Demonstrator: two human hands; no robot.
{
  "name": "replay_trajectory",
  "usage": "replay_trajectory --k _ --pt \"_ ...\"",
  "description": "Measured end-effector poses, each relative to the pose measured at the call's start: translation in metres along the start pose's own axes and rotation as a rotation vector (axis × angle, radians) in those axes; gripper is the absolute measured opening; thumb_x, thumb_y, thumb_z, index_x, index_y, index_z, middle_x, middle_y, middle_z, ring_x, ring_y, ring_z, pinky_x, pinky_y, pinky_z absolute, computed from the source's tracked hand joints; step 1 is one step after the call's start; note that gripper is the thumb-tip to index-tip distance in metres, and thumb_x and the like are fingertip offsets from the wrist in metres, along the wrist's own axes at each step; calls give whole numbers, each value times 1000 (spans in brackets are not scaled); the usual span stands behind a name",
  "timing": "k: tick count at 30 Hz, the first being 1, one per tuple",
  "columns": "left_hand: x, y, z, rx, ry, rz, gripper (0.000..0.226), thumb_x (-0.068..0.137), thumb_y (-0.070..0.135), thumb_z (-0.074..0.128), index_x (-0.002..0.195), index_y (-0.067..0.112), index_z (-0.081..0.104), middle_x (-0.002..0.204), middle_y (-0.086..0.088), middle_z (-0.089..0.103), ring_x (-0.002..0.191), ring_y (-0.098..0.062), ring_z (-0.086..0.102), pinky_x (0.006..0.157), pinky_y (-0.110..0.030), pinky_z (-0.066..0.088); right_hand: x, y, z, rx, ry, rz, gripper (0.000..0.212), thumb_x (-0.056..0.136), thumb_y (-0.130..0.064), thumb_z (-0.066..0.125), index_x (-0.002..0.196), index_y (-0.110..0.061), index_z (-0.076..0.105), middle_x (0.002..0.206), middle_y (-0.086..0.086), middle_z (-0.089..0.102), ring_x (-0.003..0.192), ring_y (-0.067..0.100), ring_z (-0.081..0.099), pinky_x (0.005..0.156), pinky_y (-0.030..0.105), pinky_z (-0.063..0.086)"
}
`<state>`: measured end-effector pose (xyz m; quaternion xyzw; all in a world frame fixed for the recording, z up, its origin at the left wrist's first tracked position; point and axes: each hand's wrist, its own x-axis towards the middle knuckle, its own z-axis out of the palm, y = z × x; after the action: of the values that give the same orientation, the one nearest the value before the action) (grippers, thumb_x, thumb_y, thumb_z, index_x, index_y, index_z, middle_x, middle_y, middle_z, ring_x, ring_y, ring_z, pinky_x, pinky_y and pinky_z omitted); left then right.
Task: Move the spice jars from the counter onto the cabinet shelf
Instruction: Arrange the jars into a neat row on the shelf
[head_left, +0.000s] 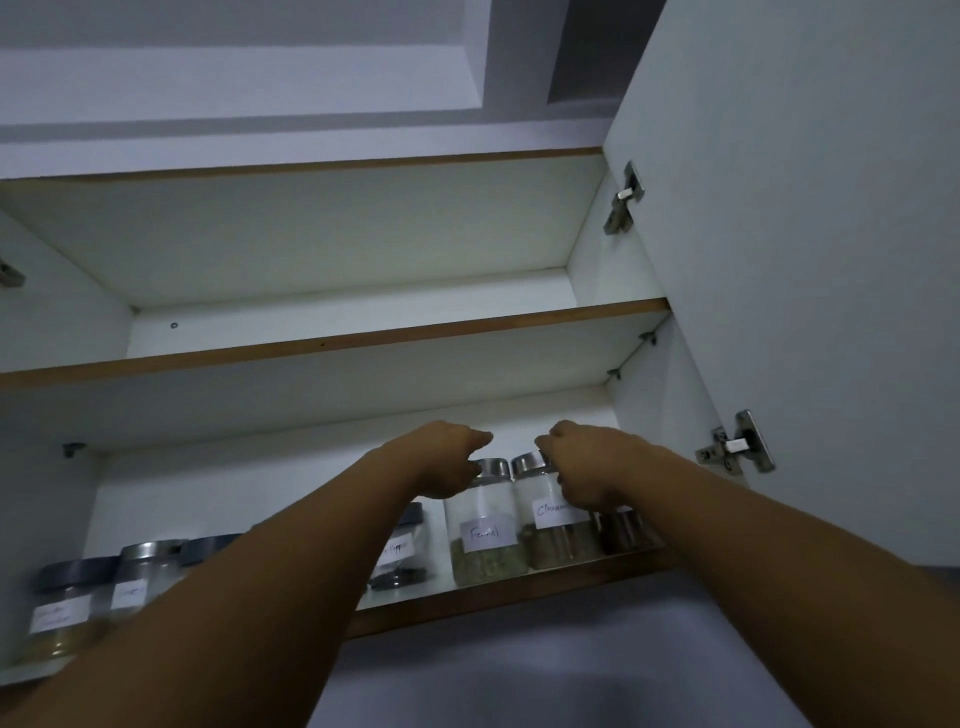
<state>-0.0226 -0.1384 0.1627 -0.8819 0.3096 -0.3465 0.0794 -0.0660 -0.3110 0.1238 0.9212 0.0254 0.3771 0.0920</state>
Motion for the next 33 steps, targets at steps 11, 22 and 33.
replay_trajectory --k 11,22,33 --pt "35 -8 12 -50 35 -54 31 92 2 49 117 11 64 121 -6 64 105 -22 59 91 -29 44 38 -10 9 -108 -10 -12 15 82 -4 50 93 -9 59 90 8 57 77 22 52 65 30 43" --pt "65 -47 68 -18 63 -58 33 92 5 46 120 12 61 125 -5 62 113 -23 55 87 -22 38 93 -22 46 -191 -181 20 8 86 -8 48 83 -14 52 68 1 43 77 22 50 72 30 43" --pt "96 -75 113 194 -26 -45 20 91 7 44 98 4 63 103 -12 63 87 -24 54 73 -27 38 140 -22 87 -203 -254 89 15 89 -18 48 95 -12 60 73 0 48 78 19 50 71 29 41"
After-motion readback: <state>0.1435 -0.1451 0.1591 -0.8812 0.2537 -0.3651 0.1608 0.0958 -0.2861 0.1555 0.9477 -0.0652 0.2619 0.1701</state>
